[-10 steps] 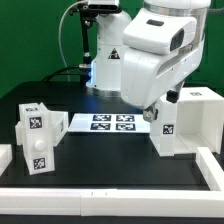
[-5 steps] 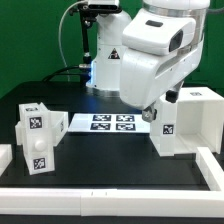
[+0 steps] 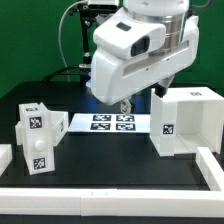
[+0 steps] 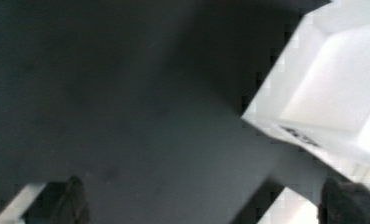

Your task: Assemble drawer

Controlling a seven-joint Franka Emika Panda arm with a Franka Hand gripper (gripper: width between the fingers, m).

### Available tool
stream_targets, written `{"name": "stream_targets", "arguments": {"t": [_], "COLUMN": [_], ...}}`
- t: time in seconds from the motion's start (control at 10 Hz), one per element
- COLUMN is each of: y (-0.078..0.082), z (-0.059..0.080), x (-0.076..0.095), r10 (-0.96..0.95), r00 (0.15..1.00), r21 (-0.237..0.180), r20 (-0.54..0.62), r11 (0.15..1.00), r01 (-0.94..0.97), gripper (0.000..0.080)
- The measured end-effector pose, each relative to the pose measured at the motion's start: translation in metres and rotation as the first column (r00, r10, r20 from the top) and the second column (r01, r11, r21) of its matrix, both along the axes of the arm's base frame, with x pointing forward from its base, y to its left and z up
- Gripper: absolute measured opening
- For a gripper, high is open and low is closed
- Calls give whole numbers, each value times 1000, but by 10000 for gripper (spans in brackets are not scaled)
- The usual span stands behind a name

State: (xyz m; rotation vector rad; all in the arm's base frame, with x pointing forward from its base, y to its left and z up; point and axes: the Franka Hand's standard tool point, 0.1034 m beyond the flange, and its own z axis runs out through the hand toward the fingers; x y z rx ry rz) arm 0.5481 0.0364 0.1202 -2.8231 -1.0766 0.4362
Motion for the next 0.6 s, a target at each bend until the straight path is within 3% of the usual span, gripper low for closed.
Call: {"name": "stream_targets", "arguments": {"t": [0.4,0.6], "y": [0,2], "z": [-1,-1], "x": [-2,-1], "r10": [-1,-185], "r00": [1000,983], "r21": [0,-57], "r20": [-7,-13], "r11": [1000,981], "r01": [1,184], "gripper": [649,649]}}
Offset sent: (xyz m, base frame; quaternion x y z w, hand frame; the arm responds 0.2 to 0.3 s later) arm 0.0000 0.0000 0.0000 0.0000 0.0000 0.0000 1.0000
